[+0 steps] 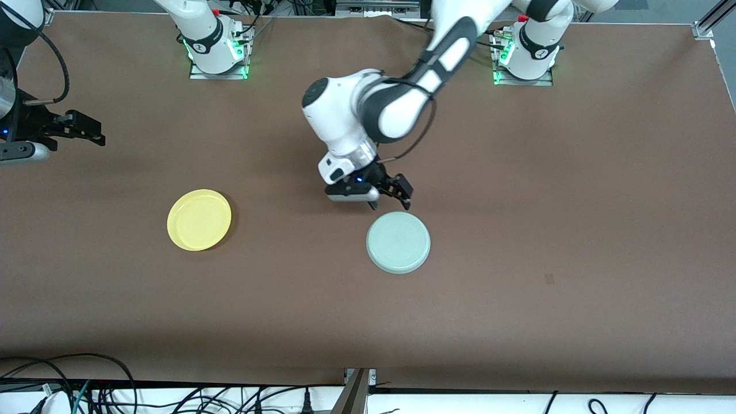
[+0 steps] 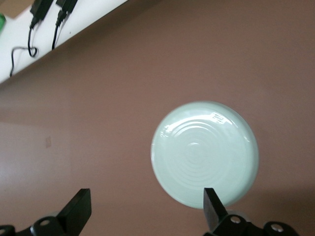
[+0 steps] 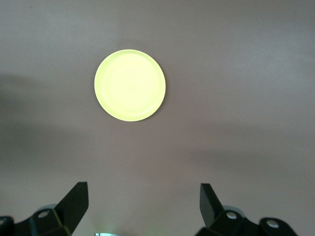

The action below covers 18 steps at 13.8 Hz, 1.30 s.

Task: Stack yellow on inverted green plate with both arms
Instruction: 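Retract the left gripper while the right gripper reaches the yellow plate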

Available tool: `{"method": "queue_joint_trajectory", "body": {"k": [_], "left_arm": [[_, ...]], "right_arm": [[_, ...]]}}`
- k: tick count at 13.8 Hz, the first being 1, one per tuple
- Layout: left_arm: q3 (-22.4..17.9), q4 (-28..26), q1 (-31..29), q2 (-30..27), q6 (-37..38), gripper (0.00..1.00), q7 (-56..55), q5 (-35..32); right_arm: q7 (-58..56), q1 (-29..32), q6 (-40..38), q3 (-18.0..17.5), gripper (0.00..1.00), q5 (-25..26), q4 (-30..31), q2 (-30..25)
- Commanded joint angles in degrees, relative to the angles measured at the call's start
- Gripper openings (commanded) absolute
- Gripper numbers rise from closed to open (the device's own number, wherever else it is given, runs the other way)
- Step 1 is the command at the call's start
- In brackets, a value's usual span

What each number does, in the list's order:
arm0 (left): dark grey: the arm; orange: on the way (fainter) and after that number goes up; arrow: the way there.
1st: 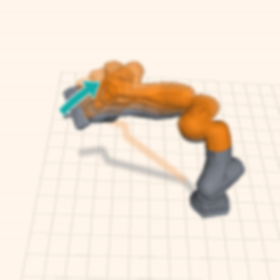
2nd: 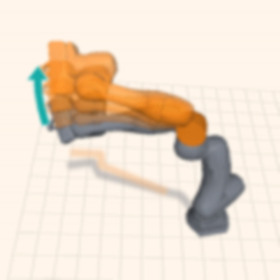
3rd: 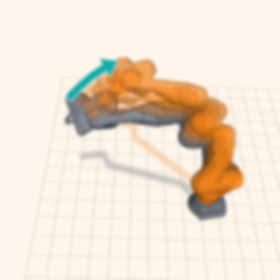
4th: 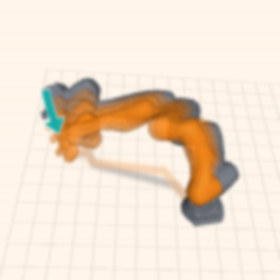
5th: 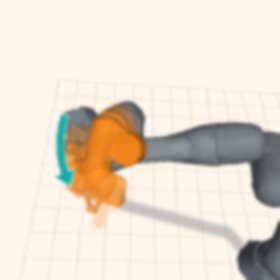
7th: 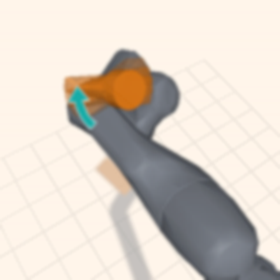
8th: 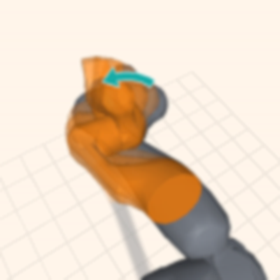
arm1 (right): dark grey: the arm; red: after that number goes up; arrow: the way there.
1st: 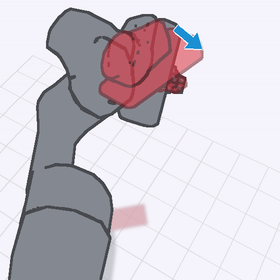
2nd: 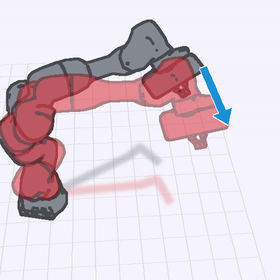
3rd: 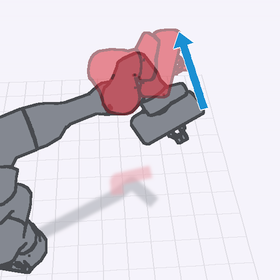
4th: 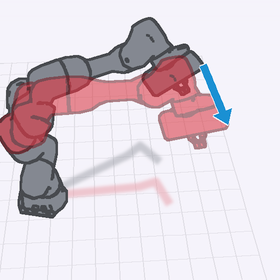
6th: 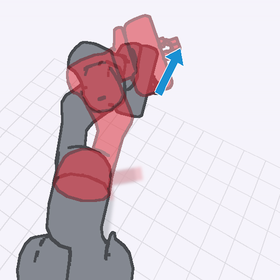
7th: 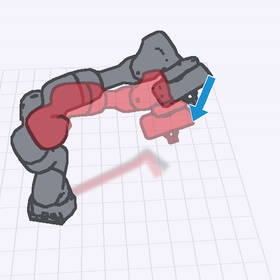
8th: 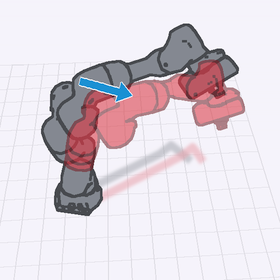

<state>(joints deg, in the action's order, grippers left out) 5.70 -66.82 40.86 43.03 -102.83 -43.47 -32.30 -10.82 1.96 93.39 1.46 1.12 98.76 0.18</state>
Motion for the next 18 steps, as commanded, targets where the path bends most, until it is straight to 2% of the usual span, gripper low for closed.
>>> {"method": "queue_joint_trajectory", "body": {"k": [1,4,5,8,10,11,13,16,18], "left_arm": [[0.89,-5.34,-9.62,-9.34,-2.54,1.00,8.02,10.11],[0.28,-7.09,-17.98,-14.10,-2.90,1.00,17.60,17.08],[0.28,-8.23,-21.75,-16.03,-2.90,1.00,20.16,19.61],[0.28,-11.58,-30.90,-20.61,-2.20,1.00,25.43,26.47],[0.10,-11.93,-37.58,-21.93,-0.71,1.00,35.68,30.87],[-1.46,-11.93,-39.43,-22.11,0.43,1.00,40.61,32.28],[-6.29,-12.02,-39.63,-23.16,1.75,1.00,46.53,34.83],[-8.94,-14.91,-40.94,-26.84,4.73,1.00,48.48,34.93],[-9.39,-17.81,-41.39,-29.05,5.89,1.00,48.83,34.93]], "right_arm": [[0.80,0.76,-0.32,-0.41,1.00,-0.15,-1.46,2.62],[0.62,2.16,0.56,1.79,1.00,-1.46,-1.46,8.32],[0.28,2.43,3.09,1.97,1.00,-1.91,-1.03,11.30],[0.10,2.96,15.11,1.97,1.00,-2.26,0.55,17.38],[0.62,3.48,24.08,1.97,1.00,-4.79,3.09,20.89],[0.54,3.92,27.69,1.97,0.99,-6.64,5.02,22.56],[0.62,4.01,33.93,1.97,0.89,-9.28,7.75,25.20],[0.62,4.01,40.54,1.88,0.87,-9.82,10.04,29.51],[0.02,4.01,42.31,1.79,0.80,-13.40,11.89,30.23]]}}
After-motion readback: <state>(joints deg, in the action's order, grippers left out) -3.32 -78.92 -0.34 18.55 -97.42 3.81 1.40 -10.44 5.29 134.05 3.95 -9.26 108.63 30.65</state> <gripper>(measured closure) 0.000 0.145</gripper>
